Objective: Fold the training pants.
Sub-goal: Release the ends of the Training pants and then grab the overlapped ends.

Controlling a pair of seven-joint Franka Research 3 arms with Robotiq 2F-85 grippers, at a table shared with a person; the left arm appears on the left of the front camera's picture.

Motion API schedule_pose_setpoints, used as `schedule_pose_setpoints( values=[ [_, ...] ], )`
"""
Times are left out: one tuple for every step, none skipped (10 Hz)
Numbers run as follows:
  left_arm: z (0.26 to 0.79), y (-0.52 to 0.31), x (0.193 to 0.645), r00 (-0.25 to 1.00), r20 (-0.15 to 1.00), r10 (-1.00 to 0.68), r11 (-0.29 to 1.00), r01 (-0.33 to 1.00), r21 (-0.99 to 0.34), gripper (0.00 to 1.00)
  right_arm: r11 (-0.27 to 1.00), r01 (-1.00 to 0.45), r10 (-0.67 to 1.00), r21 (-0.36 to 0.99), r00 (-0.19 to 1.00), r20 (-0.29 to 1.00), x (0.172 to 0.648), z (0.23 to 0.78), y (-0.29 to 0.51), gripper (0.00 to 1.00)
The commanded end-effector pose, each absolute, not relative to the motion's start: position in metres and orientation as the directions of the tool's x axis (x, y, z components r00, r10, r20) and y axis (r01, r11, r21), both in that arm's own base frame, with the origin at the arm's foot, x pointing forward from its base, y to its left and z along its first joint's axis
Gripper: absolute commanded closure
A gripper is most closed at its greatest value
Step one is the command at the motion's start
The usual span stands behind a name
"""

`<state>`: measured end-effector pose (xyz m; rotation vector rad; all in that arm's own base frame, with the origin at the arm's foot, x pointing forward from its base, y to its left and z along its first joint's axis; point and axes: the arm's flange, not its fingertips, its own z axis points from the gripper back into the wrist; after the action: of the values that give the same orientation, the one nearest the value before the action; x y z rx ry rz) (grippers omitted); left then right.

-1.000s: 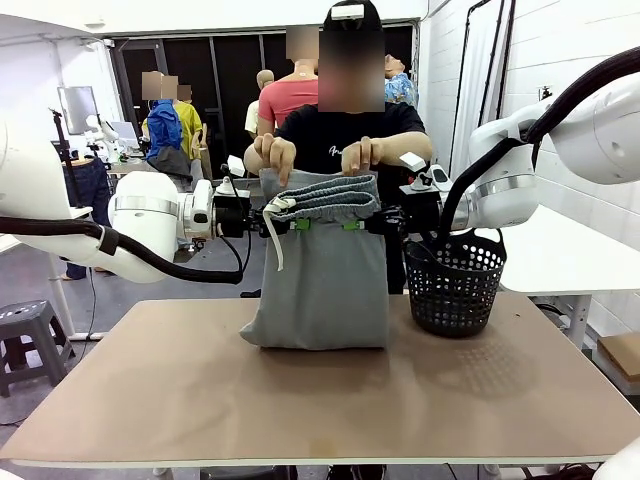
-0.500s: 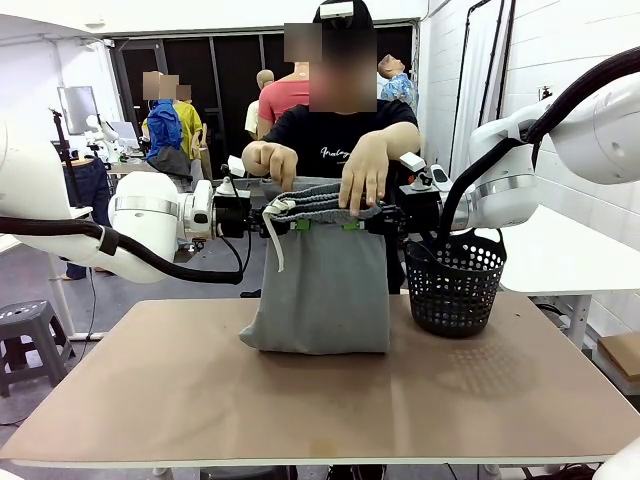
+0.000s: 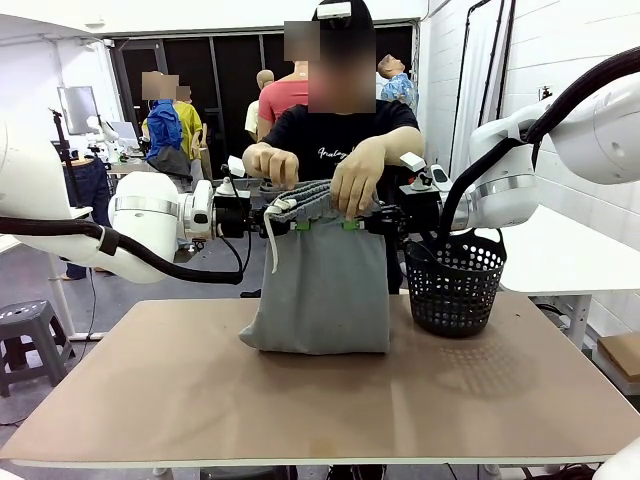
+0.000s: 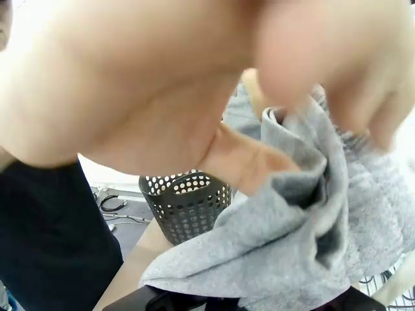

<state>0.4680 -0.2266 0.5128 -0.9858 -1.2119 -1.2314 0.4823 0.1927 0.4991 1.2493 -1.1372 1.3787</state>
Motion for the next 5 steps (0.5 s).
schedule_pose_setpoints(
  values=[
    [0.515,-0.2263,0.4654,-0.079,0.988,-0.133,0.119,0.988,0.095,1.0,-0.146,-0.988,0.041,-0.052,-0.059,0.997,0.48,0.4995,0.1929,1.0],
    [0.515,-0.2263,0.4654,-0.079,0.988,-0.133,0.119,0.988,0.095,1.0,-0.146,-0.988,0.041,-0.052,-0.059,0.997,0.48,0.4995,0.1929,1.0],
    [0.515,-0.2263,0.4654,-0.079,0.988,-0.133,0.119,0.988,0.095,1.0,-0.146,-0.988,0.041,-0.052,-0.059,0.997,0.48,0.4995,0.1929,1.0],
    [0.515,-0.2263,0.4654,-0.079,0.988,-0.133,0.119,0.988,0.095,1.0,-0.146,-0.988,0.041,-0.052,-0.059,0.997,0.48,0.4995,0.1929,1.0],
    [0.515,-0.2263,0.4654,-0.079,0.988,-0.133,0.119,0.988,0.095,1.0,-0.146,-0.988,0.041,-0.052,-0.059,0.997,0.48,0.4995,0.1929,1.0]
  ],
)
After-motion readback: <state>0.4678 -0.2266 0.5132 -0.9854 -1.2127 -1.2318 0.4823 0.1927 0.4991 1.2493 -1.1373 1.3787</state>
